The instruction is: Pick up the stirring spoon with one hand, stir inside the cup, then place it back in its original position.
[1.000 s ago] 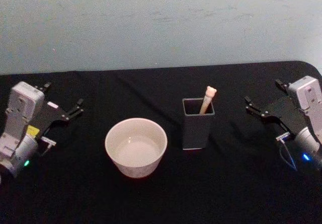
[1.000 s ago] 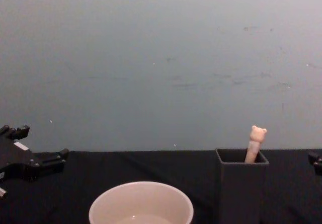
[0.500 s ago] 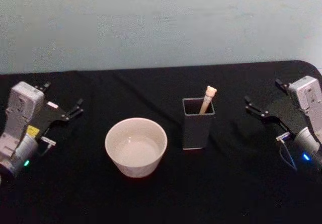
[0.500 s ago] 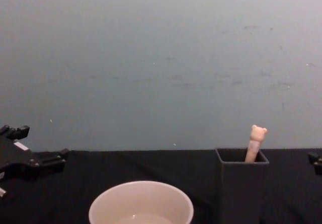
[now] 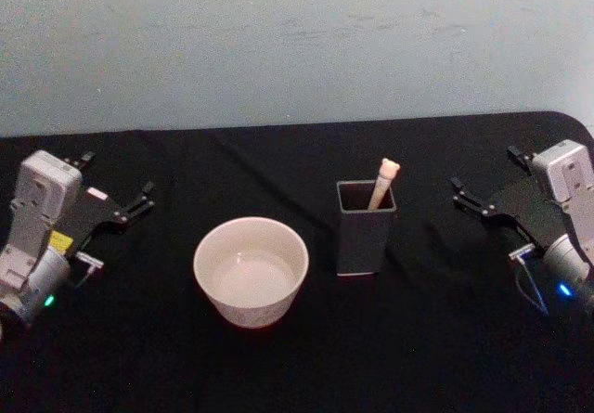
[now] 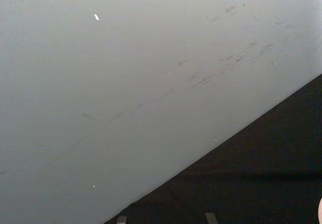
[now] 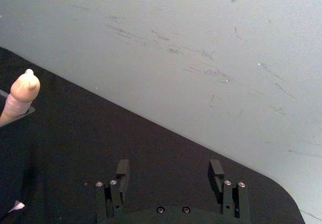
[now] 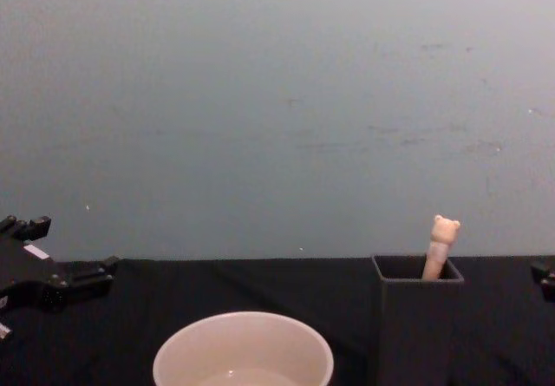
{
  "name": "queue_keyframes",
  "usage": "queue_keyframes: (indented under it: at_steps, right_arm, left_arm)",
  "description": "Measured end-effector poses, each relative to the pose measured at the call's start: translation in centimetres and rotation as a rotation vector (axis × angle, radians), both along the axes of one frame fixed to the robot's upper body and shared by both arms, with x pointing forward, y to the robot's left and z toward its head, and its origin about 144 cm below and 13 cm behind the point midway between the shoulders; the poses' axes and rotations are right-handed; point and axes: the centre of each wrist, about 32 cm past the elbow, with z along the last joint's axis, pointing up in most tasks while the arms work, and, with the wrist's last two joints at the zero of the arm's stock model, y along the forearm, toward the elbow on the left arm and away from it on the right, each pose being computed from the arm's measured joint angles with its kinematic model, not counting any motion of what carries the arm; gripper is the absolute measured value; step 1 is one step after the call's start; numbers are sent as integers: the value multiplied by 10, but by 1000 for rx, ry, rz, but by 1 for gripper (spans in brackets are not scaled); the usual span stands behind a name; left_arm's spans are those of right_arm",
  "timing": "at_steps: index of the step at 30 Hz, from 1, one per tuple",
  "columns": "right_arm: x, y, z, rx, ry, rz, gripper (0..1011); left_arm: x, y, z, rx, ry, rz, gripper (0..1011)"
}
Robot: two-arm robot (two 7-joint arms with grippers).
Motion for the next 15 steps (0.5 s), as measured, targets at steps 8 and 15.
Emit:
queue_keyframes:
  at_steps: [8,15]
  right_arm:
    - [0,0,0,0,0,0,1000]
    - [0,0,0,0,0,0,1002]
  left_arm:
    - [0,0,0,0,0,0,1001]
    - [0,0,0,0,0,0,1001]
